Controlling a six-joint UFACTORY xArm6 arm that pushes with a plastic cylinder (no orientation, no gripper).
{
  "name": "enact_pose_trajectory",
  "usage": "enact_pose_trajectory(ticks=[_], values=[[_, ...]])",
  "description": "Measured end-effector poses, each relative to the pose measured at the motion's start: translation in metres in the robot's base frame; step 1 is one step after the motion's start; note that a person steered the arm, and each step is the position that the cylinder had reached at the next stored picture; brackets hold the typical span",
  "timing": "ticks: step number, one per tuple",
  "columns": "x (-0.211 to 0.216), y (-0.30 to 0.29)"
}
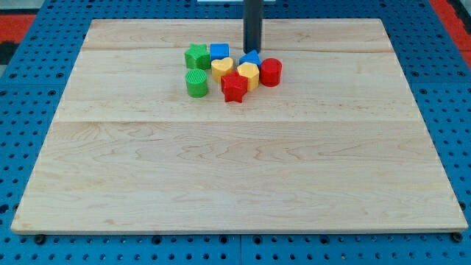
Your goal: Push the red circle into the yellow hexagon
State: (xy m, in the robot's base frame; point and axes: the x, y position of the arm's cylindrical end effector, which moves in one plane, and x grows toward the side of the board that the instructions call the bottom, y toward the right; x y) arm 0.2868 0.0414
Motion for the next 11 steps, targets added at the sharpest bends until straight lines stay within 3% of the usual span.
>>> enact_pose_trajectory(ticks=[2, 5, 8, 11], values=[[0.018, 0.087], [0.056, 0.007], [0.035, -0.017], [0.026, -0.115]])
